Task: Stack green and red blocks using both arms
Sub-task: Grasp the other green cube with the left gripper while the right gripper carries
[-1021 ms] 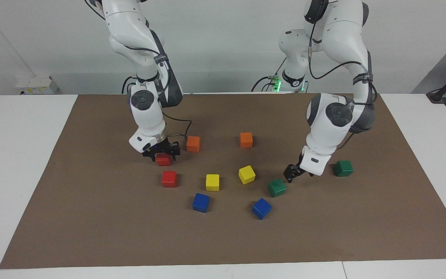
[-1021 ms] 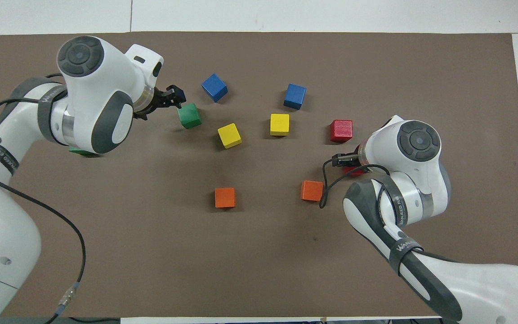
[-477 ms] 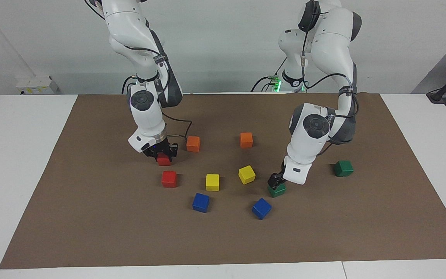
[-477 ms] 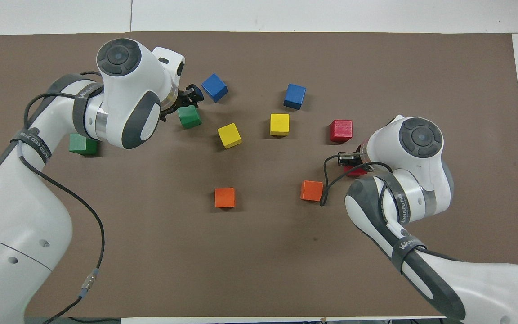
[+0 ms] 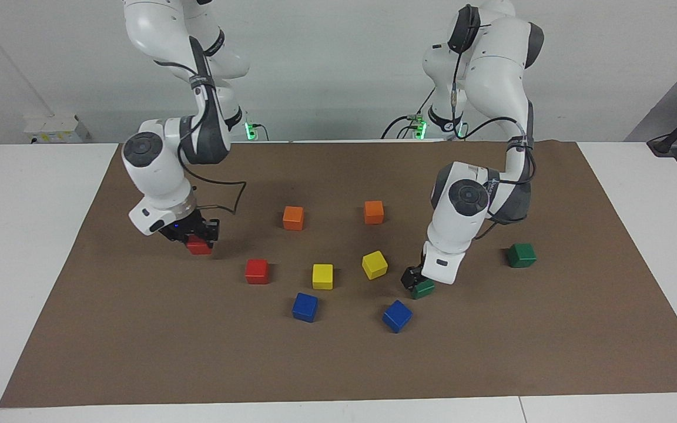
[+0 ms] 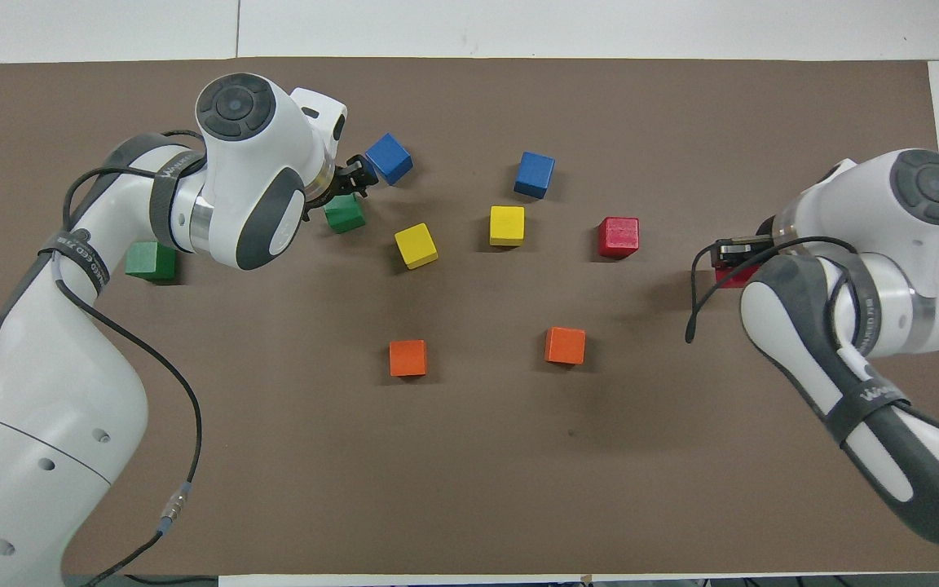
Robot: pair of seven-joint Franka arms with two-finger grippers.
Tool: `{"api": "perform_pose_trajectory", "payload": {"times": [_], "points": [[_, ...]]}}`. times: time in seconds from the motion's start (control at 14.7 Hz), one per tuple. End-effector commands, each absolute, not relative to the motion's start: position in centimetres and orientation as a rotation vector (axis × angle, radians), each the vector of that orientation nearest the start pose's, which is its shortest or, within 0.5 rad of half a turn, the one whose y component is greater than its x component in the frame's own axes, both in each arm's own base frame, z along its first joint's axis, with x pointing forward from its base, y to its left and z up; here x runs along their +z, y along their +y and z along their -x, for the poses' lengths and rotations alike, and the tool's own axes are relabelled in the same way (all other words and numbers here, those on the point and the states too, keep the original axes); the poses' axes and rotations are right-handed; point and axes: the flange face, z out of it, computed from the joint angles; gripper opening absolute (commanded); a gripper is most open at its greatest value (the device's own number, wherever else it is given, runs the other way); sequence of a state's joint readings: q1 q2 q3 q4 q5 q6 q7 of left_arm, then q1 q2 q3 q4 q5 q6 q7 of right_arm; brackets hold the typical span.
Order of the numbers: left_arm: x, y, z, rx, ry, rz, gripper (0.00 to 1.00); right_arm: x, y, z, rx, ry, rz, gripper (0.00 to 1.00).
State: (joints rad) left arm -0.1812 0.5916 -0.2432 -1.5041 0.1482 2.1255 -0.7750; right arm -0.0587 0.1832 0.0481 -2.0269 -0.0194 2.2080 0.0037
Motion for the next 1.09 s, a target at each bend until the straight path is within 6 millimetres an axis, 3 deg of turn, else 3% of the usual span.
{"api": "perform_pose_trajectory", "payload": {"times": [0.0,0.14,0.41,1.02], "points": [[32.6,-26.7,-66.6,-0.108,-0.494,3.11,1.0,35.9,-4.5,-58.1,-0.015,-0.058,3.139,0.0],[32.3,-26.6,-66.6,-0.115,-0.486,3.106,1.0,35.4,-5.7,-58.1,-0.013,-0.034,3.139,0.0],[32.3,-26.5,-66.8,-0.134,-0.489,3.112,1.0,34.3,-6.1,-58.6,-0.042,-0.025,3.14,0.0],[30.9,-26.7,-66.1,-0.132,-0.478,3.114,1.0,32.1,-5.2,-59.2,-0.071,-0.056,3.145,0.0]]}}
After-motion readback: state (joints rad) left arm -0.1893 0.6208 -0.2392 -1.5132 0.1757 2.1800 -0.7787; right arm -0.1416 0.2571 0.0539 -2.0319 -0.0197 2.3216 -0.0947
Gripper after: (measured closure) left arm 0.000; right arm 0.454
